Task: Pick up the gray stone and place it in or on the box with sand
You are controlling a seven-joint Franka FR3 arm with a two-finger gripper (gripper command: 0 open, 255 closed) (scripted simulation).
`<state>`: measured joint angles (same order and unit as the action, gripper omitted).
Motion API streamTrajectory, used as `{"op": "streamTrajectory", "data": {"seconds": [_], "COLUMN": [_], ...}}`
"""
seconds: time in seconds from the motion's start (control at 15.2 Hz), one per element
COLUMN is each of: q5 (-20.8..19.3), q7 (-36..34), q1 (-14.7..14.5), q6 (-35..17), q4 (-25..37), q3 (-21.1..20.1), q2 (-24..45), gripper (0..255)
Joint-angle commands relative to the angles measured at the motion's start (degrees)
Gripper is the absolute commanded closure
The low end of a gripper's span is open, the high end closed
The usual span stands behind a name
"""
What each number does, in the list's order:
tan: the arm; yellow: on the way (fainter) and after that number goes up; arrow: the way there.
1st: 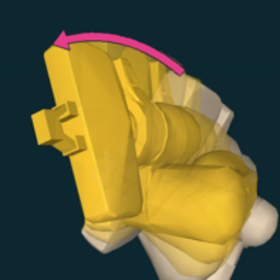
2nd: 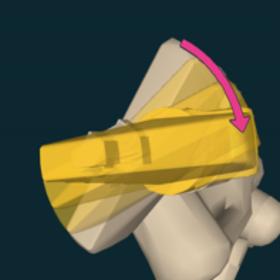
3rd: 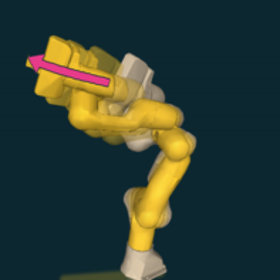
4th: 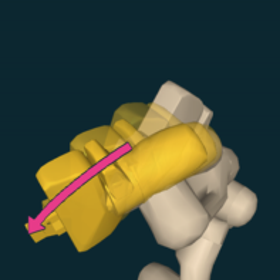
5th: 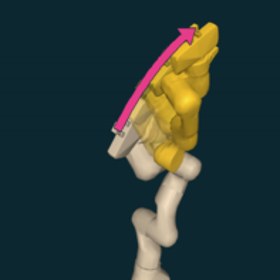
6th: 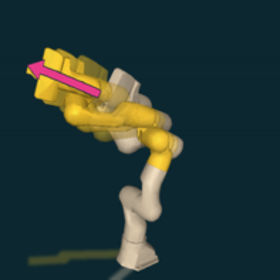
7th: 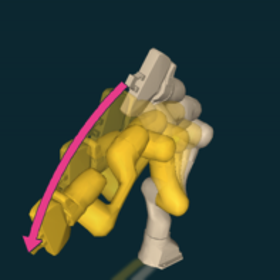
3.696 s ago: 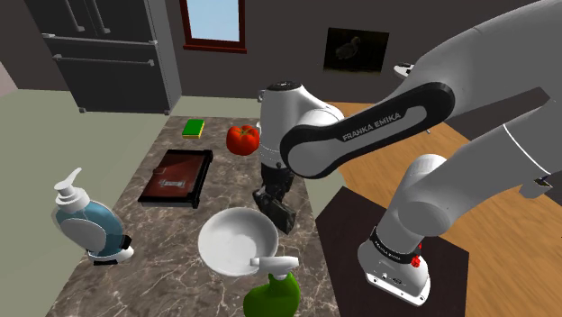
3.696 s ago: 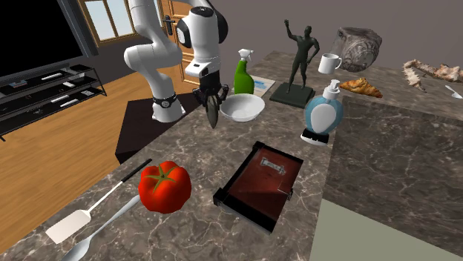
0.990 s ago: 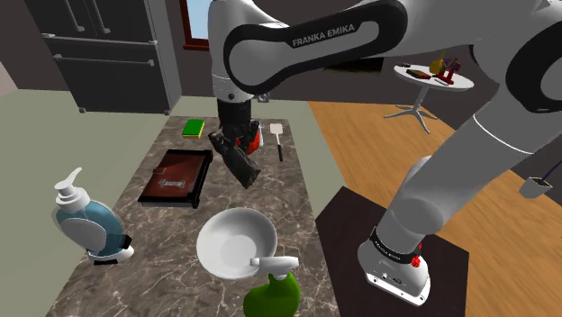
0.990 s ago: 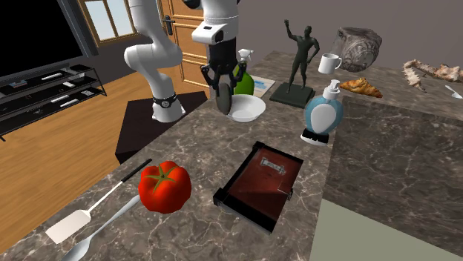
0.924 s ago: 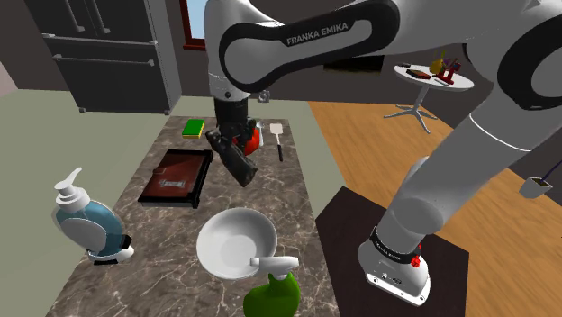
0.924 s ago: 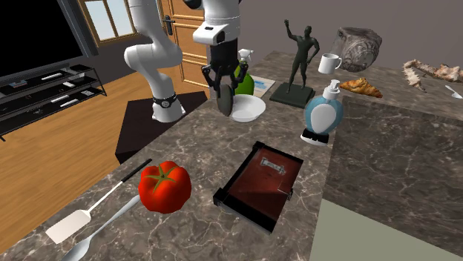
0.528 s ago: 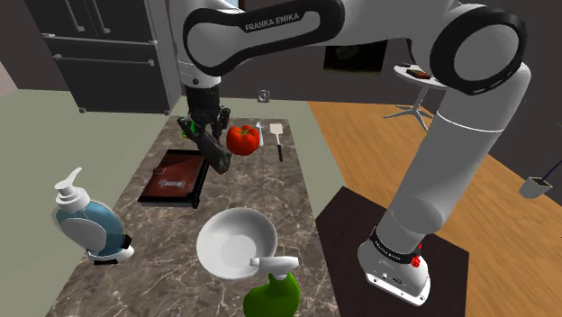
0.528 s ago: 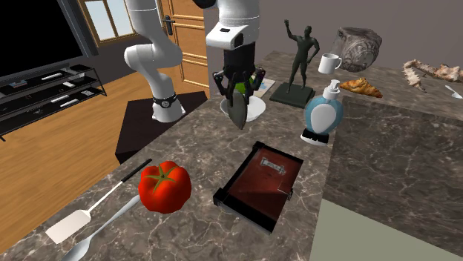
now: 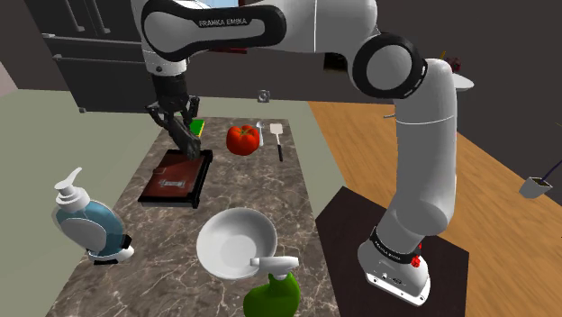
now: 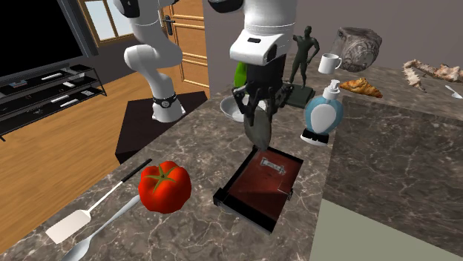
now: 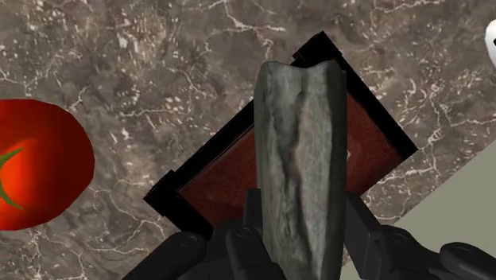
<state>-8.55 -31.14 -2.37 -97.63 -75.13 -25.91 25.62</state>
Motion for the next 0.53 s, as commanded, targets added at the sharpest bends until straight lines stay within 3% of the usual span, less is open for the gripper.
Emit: {"op": "streamTrajectory", "data": {"seconds": [0.0, 0.13, 0.46], "q5": [-2.12, -4.56, -4.05], "q7": [-0.19, 0.46, 0.20], "q1": [-2.32, -6.16, -4.74], "q6": [3.87, 10.19, 5.02], "q4": [9.88, 25.39, 18.33], "q3": [0.64, 1.86, 1.79], "q2": [6.21, 15.27, 13.53], "gripper": [255, 255, 255]}}
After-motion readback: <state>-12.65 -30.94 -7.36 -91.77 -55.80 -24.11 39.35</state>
